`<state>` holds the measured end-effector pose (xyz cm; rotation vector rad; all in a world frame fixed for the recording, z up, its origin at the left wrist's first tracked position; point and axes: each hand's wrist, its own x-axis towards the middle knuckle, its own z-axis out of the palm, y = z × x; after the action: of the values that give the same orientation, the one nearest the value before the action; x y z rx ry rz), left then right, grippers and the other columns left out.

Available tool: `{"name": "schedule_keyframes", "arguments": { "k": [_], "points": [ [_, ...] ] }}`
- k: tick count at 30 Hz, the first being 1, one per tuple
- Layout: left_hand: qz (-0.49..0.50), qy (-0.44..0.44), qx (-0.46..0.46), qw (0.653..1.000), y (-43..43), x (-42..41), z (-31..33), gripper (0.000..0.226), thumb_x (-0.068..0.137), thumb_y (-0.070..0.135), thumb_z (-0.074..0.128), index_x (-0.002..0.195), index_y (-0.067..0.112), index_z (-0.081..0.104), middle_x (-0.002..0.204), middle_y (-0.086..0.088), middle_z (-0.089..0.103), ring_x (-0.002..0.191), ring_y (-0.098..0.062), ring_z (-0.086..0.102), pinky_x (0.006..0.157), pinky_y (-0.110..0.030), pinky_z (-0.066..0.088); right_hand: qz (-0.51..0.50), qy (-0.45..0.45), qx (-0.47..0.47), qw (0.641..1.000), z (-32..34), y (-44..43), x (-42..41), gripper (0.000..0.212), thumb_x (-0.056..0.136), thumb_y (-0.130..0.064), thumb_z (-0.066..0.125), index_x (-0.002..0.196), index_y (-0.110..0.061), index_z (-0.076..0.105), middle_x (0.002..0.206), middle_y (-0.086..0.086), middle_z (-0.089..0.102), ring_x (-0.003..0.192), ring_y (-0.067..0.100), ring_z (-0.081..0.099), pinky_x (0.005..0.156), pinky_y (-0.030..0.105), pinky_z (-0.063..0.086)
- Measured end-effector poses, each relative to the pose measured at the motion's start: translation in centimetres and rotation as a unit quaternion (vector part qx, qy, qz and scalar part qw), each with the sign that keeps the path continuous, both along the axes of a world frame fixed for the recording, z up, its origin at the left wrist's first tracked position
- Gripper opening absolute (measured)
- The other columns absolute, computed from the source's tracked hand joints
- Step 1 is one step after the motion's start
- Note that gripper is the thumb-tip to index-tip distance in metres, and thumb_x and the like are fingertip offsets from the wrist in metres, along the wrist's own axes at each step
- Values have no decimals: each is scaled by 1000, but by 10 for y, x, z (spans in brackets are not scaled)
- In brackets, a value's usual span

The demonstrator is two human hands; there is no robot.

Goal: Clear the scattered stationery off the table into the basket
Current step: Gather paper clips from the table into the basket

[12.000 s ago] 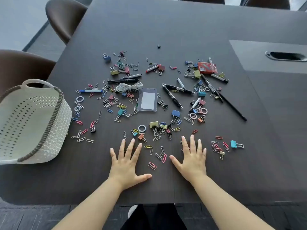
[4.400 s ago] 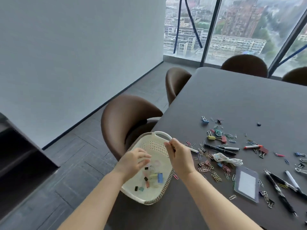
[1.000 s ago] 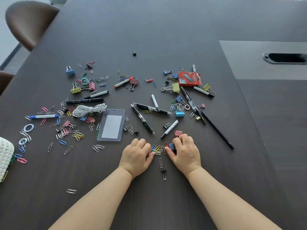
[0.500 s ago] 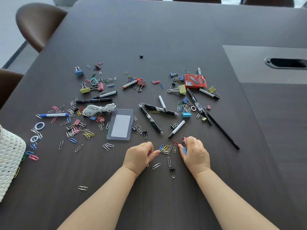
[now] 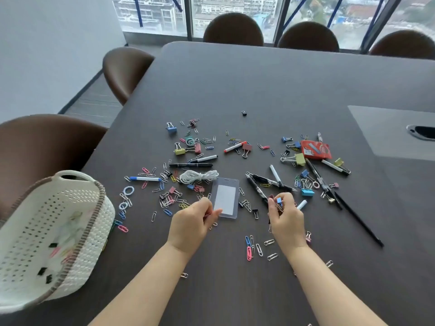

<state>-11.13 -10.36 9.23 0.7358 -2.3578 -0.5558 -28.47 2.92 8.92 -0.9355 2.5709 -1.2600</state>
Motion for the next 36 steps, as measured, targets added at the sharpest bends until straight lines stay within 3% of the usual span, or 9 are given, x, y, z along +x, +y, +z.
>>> {"name": "schedule_keyframes", "arguments": {
  "k": [5, 8, 12, 17, 21, 25, 27, 31, 36],
  "points": [
    [98, 10, -33, 995, -62, 89, 51, 41, 83, 50, 46, 64, 13, 47, 51, 11, 38, 42, -12, 37, 41, -23, 34, 45, -25, -63, 997, 40, -85, 63, 13, 91, -19, 54, 85, -10, 46, 56, 0, 52, 50, 21, 50, 52, 30, 38],
    [178, -5, -33, 983, -97, 155, 70, 39, 83, 48, 49, 68, 12, 52, 50, 8, 45, 42, -19, 44, 45, -22, 32, 102, -25, -73, 992, 61, -138, 120, 15, 91, -21, 54, 84, -13, 44, 50, -6, 46, 44, 8, 46, 47, 14, 36],
    [204, -104, 75, 970, -126, 225, 64, 28, 92, 37, 47, 92, 13, 61, 83, -3, 62, 76, -24, 58, 65, -31, 42, 192, -65, -100, 974, 79, -194, 198, 15, 90, -25, 54, 85, -14, 45, 56, 3, 56, 48, 23, 52, 53, 35, 43],
    [90, -166, 259, 947, -142, 267, 48, 45, 92, 49, 31, 109, 17, 58, 108, 1, 55, 102, -12, 51, 95, -33, 40, 226, -54, -112, 966, 89, -229, 244, 14, 90, -25, 54, 86, -16, 45, 62, -7, 54, 52, 4, 48, 46, 15, 36],
    [124, -122, 129, 976, -148, 286, 48, 20, 93, 27, 47, 97, 17, 64, 94, 6, 66, 83, -8, 60, 75, -26, 48, 233, -42, -110, 965, 86, -236, 258, 14, 90, -22, 55, 84, -15, 44, 62, -3, 55, 50, 5, 48, 45, 13, 36],
    [154, -73, -20, 985, -150, 296, 46, 33, 87, 38, 43, 87, 17, 69, 77, 7, 70, 63, -8, 64, 52, -20, 50, 283, -46, -80, 955, 76, -240, 279, 15, 91, -24, 54, 84, -15, 45, 59, -9, 50, 49, 6, 45, 48, 13, 36],
    [166, -72, -44, 983, -151, 301, 46, 36, 87, 39, 38, 79, 18, 67, 69, 8, 66, 55, -8, 60, 44, -19, 45, 316, -54, -53, 946, 67, -245, 291, 17, 91, -30, 53, 83, -16, 47, 60, -8, 52, 52, 11, 46, 54, 24, 41],
    [196, -90, -73, 974, -150, 312, 47, 34, 85, 38, 38, 72, 18, 61, 64, 9, 60, 51, -9, 55, 41, -20, 40, 351, -20, 2, 936, 57, -257, 306, 21, 90, -35, 52, 84, -17, 59, 90, 0, 59, 86, 18, 53, 74, 35, 46],
    [198, -122, -94, 968, -145, 320, 43, 31, 82, 38, 40, 67, 19, 58, 59, 8, 56, 49, -9, 53, 40, -20, 37, 413, 54, 130, 900, 53, -254, 302, 34, 81, -34, 62, 112, -22, 55, 123, -3, 52, 115, 18, 43, 97, 37, 41]
  ]
}}
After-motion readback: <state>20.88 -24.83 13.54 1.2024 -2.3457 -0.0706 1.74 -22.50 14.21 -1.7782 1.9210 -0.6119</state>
